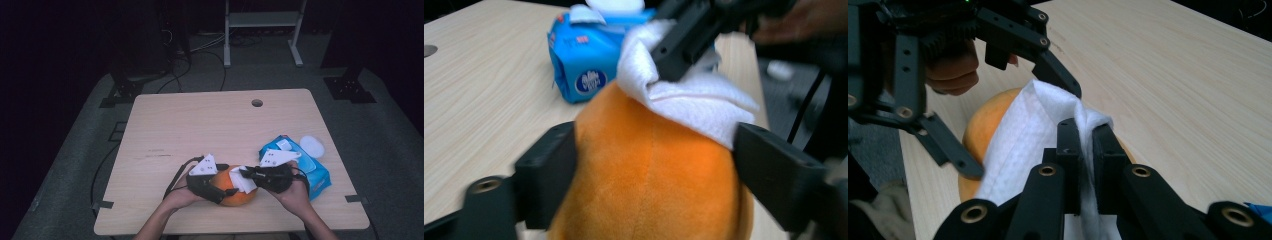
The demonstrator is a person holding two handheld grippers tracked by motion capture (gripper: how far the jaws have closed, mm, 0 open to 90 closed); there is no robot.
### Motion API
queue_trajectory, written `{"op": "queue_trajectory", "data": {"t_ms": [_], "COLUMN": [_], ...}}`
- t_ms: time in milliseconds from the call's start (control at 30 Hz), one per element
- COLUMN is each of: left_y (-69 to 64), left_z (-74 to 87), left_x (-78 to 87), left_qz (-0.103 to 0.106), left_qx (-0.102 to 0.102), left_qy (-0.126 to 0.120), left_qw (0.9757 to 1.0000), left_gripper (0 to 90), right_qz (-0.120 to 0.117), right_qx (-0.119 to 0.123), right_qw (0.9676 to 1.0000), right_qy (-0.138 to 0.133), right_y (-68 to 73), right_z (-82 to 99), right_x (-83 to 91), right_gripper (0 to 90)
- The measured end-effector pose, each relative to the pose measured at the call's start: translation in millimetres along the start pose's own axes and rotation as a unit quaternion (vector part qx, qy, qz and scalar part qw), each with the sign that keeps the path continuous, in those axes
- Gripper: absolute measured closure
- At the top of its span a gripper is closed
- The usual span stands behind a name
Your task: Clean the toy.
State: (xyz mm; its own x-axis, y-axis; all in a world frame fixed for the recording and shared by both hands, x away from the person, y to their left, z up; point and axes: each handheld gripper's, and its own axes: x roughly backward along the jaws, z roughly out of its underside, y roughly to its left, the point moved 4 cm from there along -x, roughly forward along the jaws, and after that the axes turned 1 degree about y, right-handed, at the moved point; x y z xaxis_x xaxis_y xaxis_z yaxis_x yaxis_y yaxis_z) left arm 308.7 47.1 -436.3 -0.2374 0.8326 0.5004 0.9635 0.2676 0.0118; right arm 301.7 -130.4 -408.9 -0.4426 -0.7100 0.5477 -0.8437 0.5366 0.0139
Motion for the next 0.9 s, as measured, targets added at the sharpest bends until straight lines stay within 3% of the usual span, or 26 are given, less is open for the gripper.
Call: {"op": "queue_trajectory", "data": {"t_ms": [167,300,400,467,567,700,800,900], "left_y": [8.8,13.8,13.3,12.9,14.5,16.3,16.1,16.4], "left_z": [8.1,13.0,11.7,11.4,12.1,13.5,12.8,12.9], "left_x": [6.5,10.3,10.3,9.7,12.7,13.0,12.0,11.8], "left_qz": [0.007,0.017,0.023,0.021,0.008,0.012,0.012,0.012], "left_qx": [0.016,0.024,0.024,0.017,0.007,0.018,0.019,0.021], "left_qy": [-0.002,-0.006,-0.007,-0.004,0.0,-0.006,-0.005,-0.005], "left_qw": [0.9998,0.9995,0.9994,0.9996,0.9999,0.9998,0.9997,0.9997], "left_gripper": [26.3,24.9,21.6,20.8,26.7,27.6,25.9,25.3], "right_qz": [0.003,0.007,0.009,0.014,0.026,0.026,0.032,0.02], "right_qx": [-0.004,-0.037,-0.049,-0.038,-0.017,-0.021,-0.012,-0.005], "right_qw": [1.0,0.9992,0.9987,0.9991,0.9993,0.9991,0.9991,0.9996], "right_qy": [0.005,0.01,0.01,0.011,0.019,0.025,0.026,0.02], "right_y": [-8.8,-24.3,-29.7,-26.8,-23.6,-26.3,-23.7,-19.3], "right_z": [6.1,18.9,21.2,19.0,16.1,16.3,13.7,7.5], "right_x": [3.1,4.9,6.0,6.2,6.5,8.5,11.6,15.7], "right_gripper": [83.8,83.9,83.9,84.0,84.1,83.3,77.6,70.1]}}
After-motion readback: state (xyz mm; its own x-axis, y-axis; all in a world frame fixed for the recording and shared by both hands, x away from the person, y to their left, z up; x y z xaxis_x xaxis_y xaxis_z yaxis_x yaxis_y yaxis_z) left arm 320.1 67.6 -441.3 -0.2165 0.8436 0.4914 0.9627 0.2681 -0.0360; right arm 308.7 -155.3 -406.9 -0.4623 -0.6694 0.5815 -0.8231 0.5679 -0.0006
